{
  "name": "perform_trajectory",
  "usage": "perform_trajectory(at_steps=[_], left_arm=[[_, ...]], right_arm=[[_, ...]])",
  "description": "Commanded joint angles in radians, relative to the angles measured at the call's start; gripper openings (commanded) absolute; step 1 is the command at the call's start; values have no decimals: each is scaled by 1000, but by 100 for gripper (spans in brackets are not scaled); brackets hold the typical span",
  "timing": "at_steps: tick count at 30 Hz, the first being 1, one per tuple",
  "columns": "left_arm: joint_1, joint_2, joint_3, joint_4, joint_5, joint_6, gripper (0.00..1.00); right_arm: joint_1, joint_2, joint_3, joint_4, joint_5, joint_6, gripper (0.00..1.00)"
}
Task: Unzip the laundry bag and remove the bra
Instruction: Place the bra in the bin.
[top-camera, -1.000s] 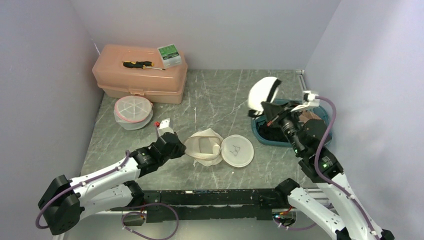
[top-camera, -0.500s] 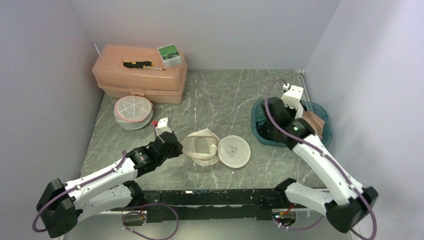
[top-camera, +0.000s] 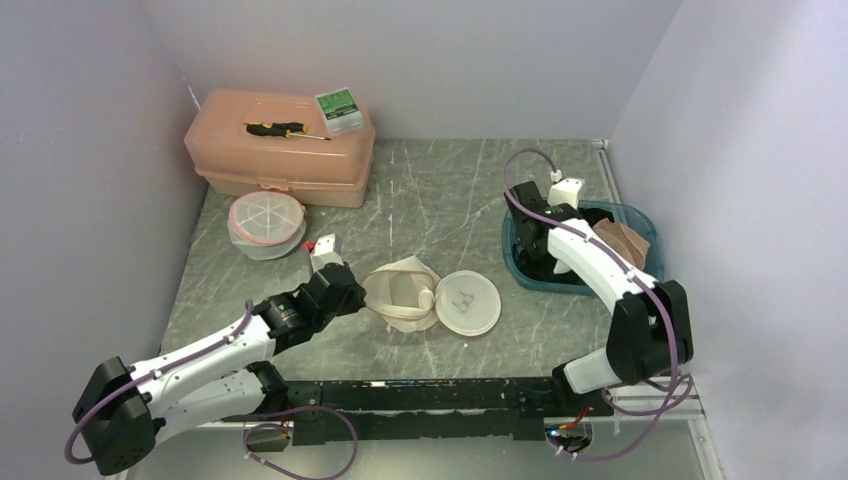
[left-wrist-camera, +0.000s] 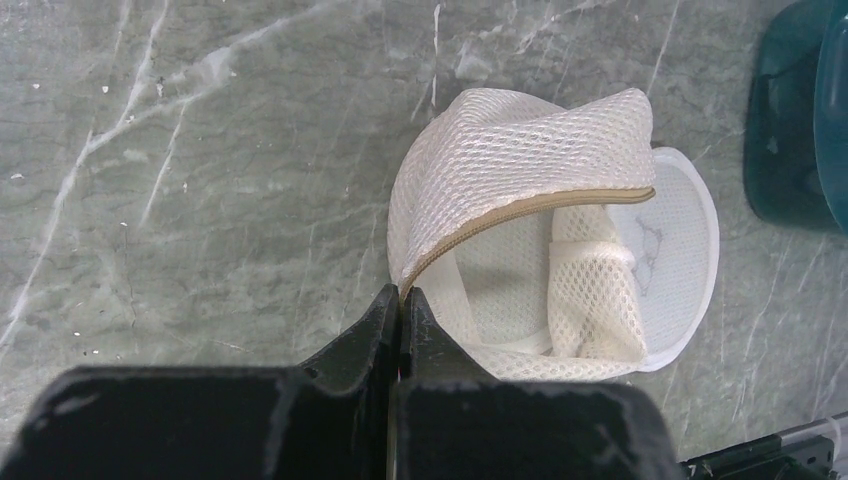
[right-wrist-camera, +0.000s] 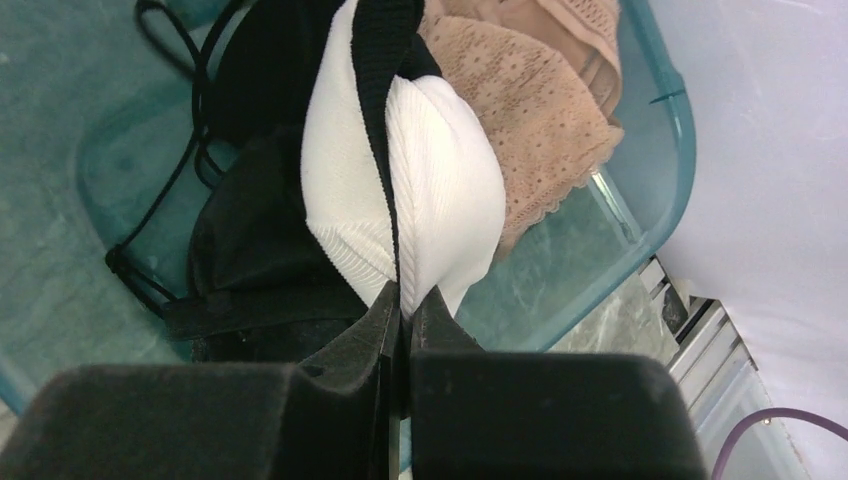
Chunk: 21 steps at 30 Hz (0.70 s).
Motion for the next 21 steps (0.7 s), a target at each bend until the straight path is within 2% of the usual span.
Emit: perform_trajectory(at_steps=[1,8,13,15,17,18,21], left_arm=[[1,8,5,41,-12,-26,3],[0,-19,3,4,-32,-31,3],[1,-32,-17,14,-35,-41,3],[1,-24,-15,9,-36,-41,3],[0,-14,-10,6,-36,-40,3],[1,-11,-8,6,-35,-39,3],[0,-2,-9,13,-36,-36,3]], right_arm=[[-3,56,23,43,-6,27,0],[-19,158,29,151,-143,-54,0],[-25,200,56,186,-210,-87,14],[-26,200,56,206,-244,-103,26],[-26,183,55,215,-267,-115,48],[-26,169,51,221,-278,-118,55],[-26,96,30,235,-312,-125,67]])
